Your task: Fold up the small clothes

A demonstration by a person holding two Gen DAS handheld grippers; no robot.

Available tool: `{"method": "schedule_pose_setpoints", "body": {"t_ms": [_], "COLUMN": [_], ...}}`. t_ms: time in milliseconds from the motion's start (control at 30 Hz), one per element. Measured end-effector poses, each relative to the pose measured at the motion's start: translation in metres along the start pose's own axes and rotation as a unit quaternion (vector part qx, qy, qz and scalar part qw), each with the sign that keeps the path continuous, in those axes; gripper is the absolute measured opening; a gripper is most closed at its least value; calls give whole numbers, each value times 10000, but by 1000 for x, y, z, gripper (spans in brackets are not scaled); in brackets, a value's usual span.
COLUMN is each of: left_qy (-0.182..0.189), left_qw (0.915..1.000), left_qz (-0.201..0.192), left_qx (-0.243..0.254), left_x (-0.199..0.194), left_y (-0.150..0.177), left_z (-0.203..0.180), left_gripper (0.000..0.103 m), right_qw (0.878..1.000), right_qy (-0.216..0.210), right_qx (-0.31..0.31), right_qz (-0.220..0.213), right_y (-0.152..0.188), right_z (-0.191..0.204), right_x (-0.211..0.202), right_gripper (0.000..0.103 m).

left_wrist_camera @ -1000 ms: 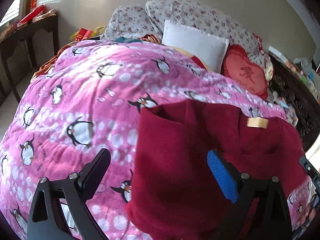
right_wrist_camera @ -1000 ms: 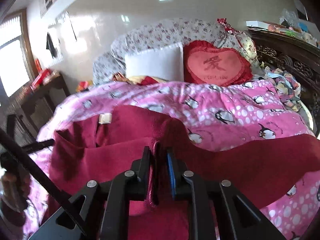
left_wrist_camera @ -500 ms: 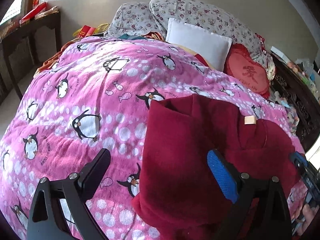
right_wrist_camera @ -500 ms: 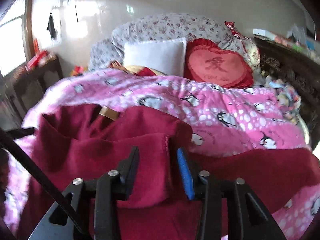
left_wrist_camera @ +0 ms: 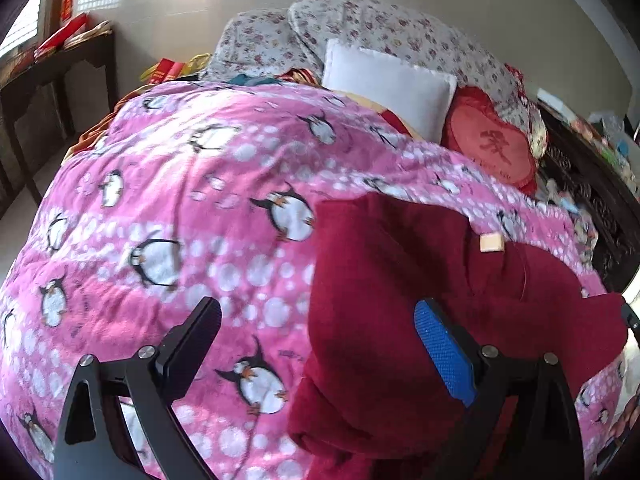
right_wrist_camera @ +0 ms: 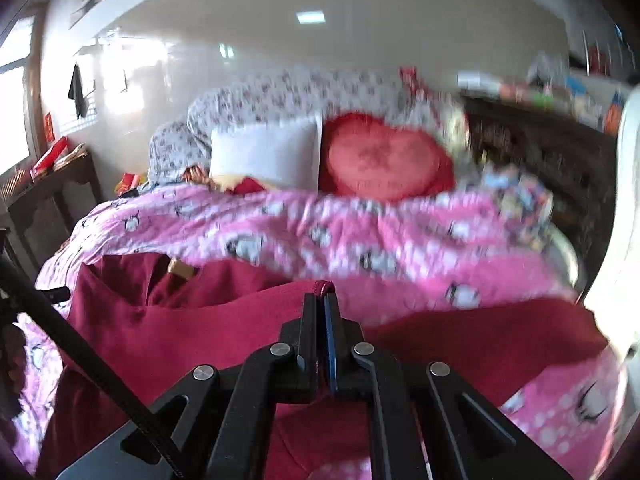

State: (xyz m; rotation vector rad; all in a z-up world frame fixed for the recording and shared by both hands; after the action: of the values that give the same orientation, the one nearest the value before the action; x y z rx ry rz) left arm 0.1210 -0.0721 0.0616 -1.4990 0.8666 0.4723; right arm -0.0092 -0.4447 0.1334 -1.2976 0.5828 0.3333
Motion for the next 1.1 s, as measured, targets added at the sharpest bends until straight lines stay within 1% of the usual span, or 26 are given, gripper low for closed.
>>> {"method": "schedule_pose_setpoints", "body": {"t_ms": [33, 67, 100, 167, 200, 233, 267, 300, 333, 367, 400, 433, 500, 567, 633, 667, 700, 733, 767, 900, 967, 1000, 1067, 1100], "left_qy": [-55, -148, -213, -391, -470, -503, -509, -518, -519, -460, -330, -252, -128, -82, -66, 15, 110, 162, 169, 131, 138, 97, -10, -24], "left_qw": [9999, 9996, 9993, 9982, 9976, 9973, 9974, 9976, 9978, 9986, 9992, 9995, 9997, 9997, 9996, 9995, 9992, 9986, 9981, 9936, 9900, 9889, 9905, 9904], "left_qz": [61, 154, 212, 321, 359, 375, 365, 351, 350, 244, 217, 200, 195, 209, 237, 261, 309, 404, 483, 873, 1142, 1192, 895, 829], "left_qx": [73, 164, 218, 316, 359, 374, 360, 311, 222, 125, -5, -53, -64, 31, 150, 190, 226, 294, 351, 702, 811, 880, 1041, 1109], "left_x": [7, 16, 21, 33, 37, 39, 39, 38, 36, 31, 22, 17, 1, -15, -32, -40, -48, -54, -57, -59, -52, -50, -54, -56], "left_y": [2, 4, 6, 9, 9, 8, 5, 3, 1, 0, 2, 5, 19, 37, 57, 69, 81, 95, 105, 151, 173, 180, 186, 187], "left_z": [-4, -9, -10, -11, -11, -9, -7, -4, 0, 5, 11, 15, 22, 28, 33, 35, 37, 37, 37, 31, 26, 24, 21, 20], "left_gripper": [97, 97, 97, 97, 97, 97, 97, 97, 97, 97, 97, 97, 97, 97, 97, 97, 97, 97, 97, 97, 97, 97, 97, 96], "right_qw": [9998, 9990, 9984, 9964, 9961, 9965, 9975, 9981, 9983, 9977, 9958, 9903, 9796, 9690, 9611, 9559, 9500, 9430, 9376, 9308, 9300, 9298, 9280, 9280], "right_qy": [45, 182, 243, 327, 315, 221, 48, -131, -343, -545, -844, -1313, -1874, -2270, -2533, -2690, -2857, -3028, -3125, -3104, -2985, -2914, -2809, -2758], "right_qx": [-28, -78, -76, 77, 188, 300, 352, 350, 286, 213, 106, -33, -171, -374, -577, -642, -688, -737, -807, -1214, -1438, -1538, -1740, -1817], "right_qz": [183, 393, 495, 784, 803, 744, 616, 487, 382, 334, 338, 449, 710, 900, 941, 986, 1058, 1172, 1291, 1498, 1592, 1638, 1724, 1724], "right_y": [5, 14, 19, 29, 30, 28, 25, 20, 15, 12, 9, 8, 10, 10, 8, 6, 4, 3, 2, 6, 10, 13, 21, 22], "right_z": [-1, -2, -3, -11, -15, -16, -14, -7, 4, 15, 31, 55, 89, 130, 164, 181, 197, 211, 226, 270, 283, 287, 295, 297], "right_x": [9, 20, 26, 34, 33, 27, 18, 10, 3, 0, 0, 5, 17, 34, 47, 53, 60, 68, 77, 107, 124, 131, 141, 144], "right_gripper": [4, 4, 4, 7, 14, 24, 29, 39, 48, 53, 61, 64, 64, 64, 64, 64, 68, 76, 78, 82, 82, 81, 52, 23]}}
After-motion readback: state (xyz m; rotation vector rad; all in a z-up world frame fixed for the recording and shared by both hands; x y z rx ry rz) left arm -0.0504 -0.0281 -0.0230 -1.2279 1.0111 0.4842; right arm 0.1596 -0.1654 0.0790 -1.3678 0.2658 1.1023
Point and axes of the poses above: each gripper's, at about its wrist camera, not at the fingertips, and x roughly the way its jaws point, z to its left, y to its underside, the point moved 3 cm from there along x, roughly the way its jaws point, and after that the axes turned 3 degrees about x, right-handed, at the moved point
